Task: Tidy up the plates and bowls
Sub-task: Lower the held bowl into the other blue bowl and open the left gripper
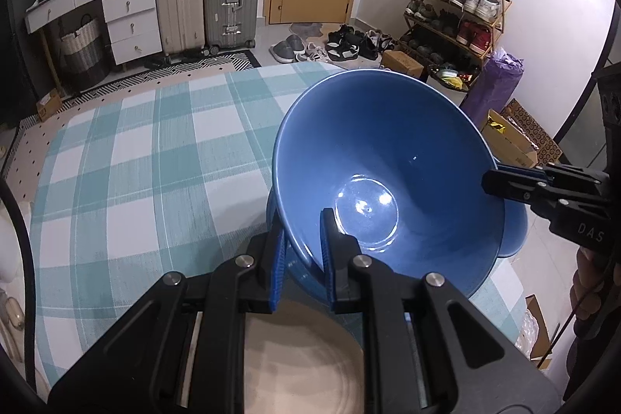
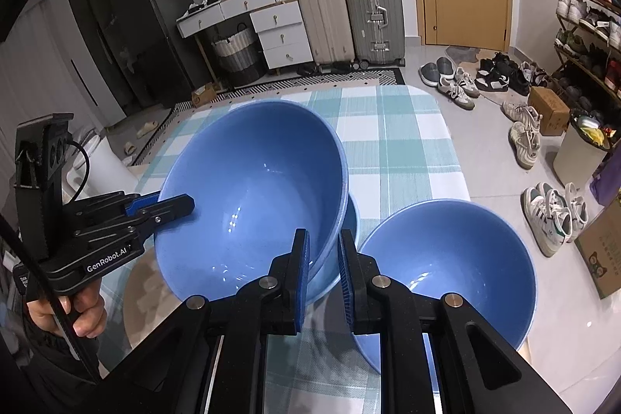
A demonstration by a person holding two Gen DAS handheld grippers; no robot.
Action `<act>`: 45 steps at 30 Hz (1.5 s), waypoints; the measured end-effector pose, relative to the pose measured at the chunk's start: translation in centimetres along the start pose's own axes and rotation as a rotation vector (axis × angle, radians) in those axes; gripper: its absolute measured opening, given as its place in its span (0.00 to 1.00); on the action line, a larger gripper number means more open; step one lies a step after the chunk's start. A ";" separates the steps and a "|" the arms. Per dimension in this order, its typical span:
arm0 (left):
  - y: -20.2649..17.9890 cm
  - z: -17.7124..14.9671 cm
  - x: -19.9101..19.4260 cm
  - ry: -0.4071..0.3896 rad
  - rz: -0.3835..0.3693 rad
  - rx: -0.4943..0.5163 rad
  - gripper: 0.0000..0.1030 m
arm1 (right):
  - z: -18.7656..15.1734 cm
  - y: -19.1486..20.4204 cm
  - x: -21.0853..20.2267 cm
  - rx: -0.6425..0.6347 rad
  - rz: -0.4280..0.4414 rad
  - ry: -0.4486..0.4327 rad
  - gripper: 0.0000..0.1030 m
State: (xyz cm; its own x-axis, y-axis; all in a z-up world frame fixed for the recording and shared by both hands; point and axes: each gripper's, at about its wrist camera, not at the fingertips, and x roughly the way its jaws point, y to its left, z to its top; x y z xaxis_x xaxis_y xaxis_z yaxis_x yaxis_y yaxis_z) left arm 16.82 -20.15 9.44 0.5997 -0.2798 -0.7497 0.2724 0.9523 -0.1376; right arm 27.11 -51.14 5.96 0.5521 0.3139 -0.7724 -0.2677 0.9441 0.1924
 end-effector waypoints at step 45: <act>1.7 -2.3 8.6 0.082 0.126 0.053 0.15 | -1.6 -0.3 5.5 0.003 -0.045 0.091 0.15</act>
State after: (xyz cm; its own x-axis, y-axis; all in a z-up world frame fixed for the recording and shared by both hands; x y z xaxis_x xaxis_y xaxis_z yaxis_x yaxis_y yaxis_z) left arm 20.73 -20.62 1.29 0.5686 -0.1459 -0.8095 0.2398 0.9708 -0.0065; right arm 28.99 -49.89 0.72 0.4892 0.2610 -0.8322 -0.2423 0.9573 0.1578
